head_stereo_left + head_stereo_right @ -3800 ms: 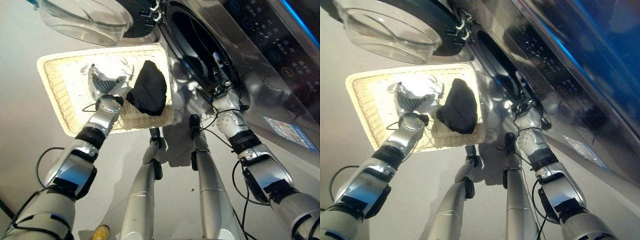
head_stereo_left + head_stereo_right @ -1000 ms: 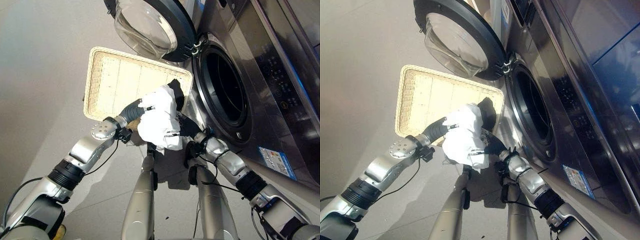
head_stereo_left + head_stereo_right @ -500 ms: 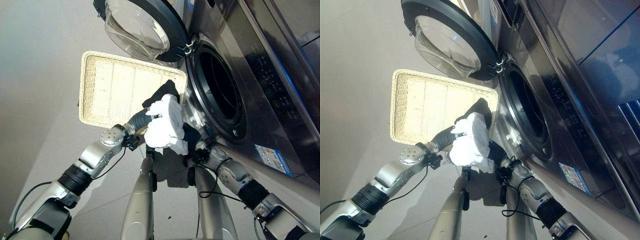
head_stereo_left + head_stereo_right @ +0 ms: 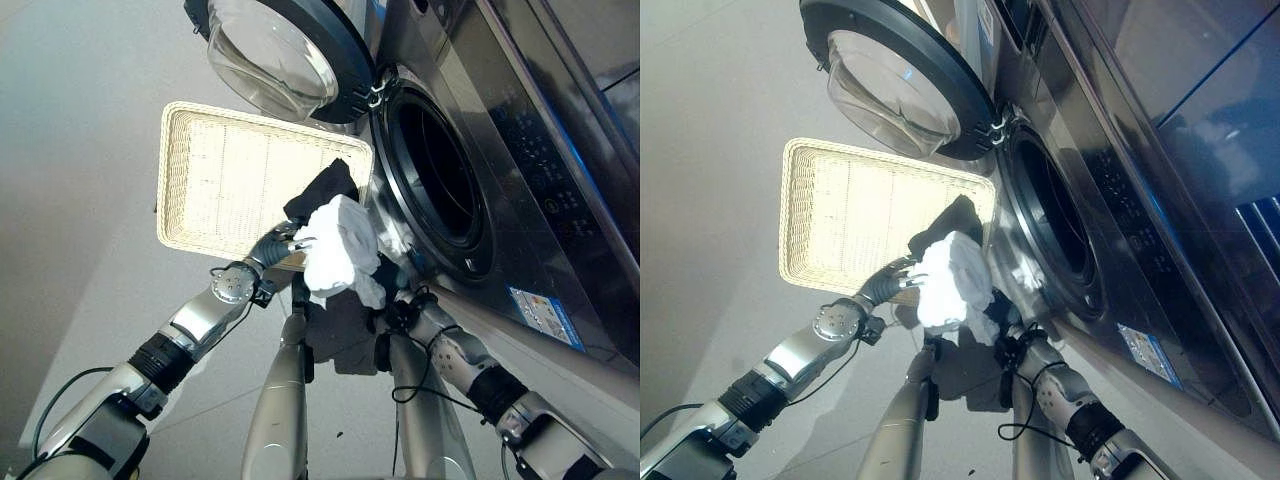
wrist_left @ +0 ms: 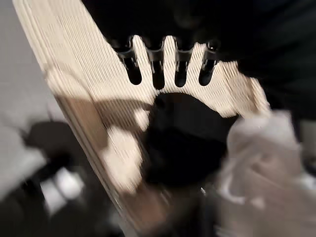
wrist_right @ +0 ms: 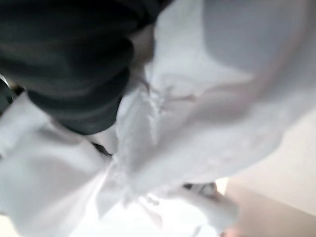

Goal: Put the clothes into the washing machine.

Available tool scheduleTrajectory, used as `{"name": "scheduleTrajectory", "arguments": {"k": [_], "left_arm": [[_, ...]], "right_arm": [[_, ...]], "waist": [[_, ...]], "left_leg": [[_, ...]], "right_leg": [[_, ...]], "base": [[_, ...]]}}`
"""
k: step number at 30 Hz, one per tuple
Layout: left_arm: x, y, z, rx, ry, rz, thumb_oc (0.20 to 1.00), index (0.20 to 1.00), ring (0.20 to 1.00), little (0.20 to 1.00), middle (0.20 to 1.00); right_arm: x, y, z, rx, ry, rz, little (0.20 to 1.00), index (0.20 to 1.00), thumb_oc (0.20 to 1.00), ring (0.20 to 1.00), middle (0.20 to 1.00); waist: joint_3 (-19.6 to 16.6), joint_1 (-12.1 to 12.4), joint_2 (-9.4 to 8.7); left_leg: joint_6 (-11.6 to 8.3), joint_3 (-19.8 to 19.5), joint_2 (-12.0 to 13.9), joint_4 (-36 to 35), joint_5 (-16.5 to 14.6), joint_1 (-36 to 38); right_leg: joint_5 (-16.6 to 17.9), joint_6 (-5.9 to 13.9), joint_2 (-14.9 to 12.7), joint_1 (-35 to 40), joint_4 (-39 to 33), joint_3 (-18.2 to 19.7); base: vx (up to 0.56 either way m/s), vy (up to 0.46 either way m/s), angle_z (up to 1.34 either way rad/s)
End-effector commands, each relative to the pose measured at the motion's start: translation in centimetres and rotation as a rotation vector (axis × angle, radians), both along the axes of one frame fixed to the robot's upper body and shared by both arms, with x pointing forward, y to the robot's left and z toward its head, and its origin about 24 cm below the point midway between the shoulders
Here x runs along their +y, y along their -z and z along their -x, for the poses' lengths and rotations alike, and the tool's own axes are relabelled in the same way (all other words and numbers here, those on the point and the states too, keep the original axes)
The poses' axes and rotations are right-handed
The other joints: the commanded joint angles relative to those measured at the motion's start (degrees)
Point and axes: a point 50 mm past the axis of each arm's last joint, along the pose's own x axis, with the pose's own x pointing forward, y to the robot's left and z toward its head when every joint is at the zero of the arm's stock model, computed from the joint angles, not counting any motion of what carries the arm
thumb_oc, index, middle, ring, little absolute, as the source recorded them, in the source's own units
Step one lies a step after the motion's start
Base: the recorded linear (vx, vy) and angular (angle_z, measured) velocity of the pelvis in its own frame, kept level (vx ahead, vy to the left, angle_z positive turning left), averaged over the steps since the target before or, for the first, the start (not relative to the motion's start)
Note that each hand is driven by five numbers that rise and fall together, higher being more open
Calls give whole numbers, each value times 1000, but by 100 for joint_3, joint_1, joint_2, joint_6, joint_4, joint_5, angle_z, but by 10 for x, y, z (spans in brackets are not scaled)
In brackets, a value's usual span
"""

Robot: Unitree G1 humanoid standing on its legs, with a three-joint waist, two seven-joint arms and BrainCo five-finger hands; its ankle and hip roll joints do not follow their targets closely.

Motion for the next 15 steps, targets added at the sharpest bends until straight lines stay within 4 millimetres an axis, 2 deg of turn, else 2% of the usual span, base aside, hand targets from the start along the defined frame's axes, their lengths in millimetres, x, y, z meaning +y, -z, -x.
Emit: {"name": "scheduleTrajectory", "arguments": {"k": [1, 8, 9, 12, 13, 15], "left_arm": [[22, -19, -3, -181, -171, -110, 1000, 1000, 1000, 1000, 1000], [41, 9, -4, -125, -366, 81, 1000, 1000, 1000, 1000, 1000], [49, 20, -1, -101, -416, 133, 1000, 1000, 1000, 1000, 1000], [51, 27, 1, -85, -430, 144, 1000, 1000, 1000, 1000, 1000], [54, 45, 9, -35, -454, 165, 1000, 1000, 1000, 1000, 1000], [54, 51, 11, -20, -460, 174, 1000, 1000, 1000, 1000, 1000]], "right_arm": [[2, -40, -11, -160, 14, -146, 200, 200, 200, 200, 200], [-31, -61, -34, -178, 209, -305, 200, 200, 200, 200, 200], [-51, -76, -44, -200, 327, -412, 200, 200, 200, 200, 200], [-60, -81, -48, -202, 370, -462, 200, 200, 200, 200, 200], [-98, -114, -58, -250, 578, -690, 200, 200, 200, 200, 200], [-110, -125, -59, -268, 643, -741, 200, 200, 200, 200, 200]], "waist": [[-100, -105, 194], [-100, -36, 248], [-100, 16, 292], [-100, 30, 310], [-100, 124, 409], [-100, 147, 439]], "left_leg": [[210, 252, -429, 233, -207, -205], [198, 235, -461, 354, -232, -382], [202, 222, -492, 386, -249, -451], [201, 214, -520, 419, -307, -434], [227, 179, -585, 492, -363, -557], [237, 174, -602, 501, -370, -595]], "right_leg": [[255, 560, 52, 237, -538, 70], [281, 567, 9, 45, -444, 50], [288, 567, -6, -35, -416, 29], [225, 571, -27, -30, -366, 23], [231, 562, -36, -167, -323, -6], [246, 555, -35, -210, -327, -13]], "base": [[60, -4, -1], [75, -13, -1], [69, -22, 0], [96, -28, -3], [74, -32, -4], [70, -7, 0]]}}
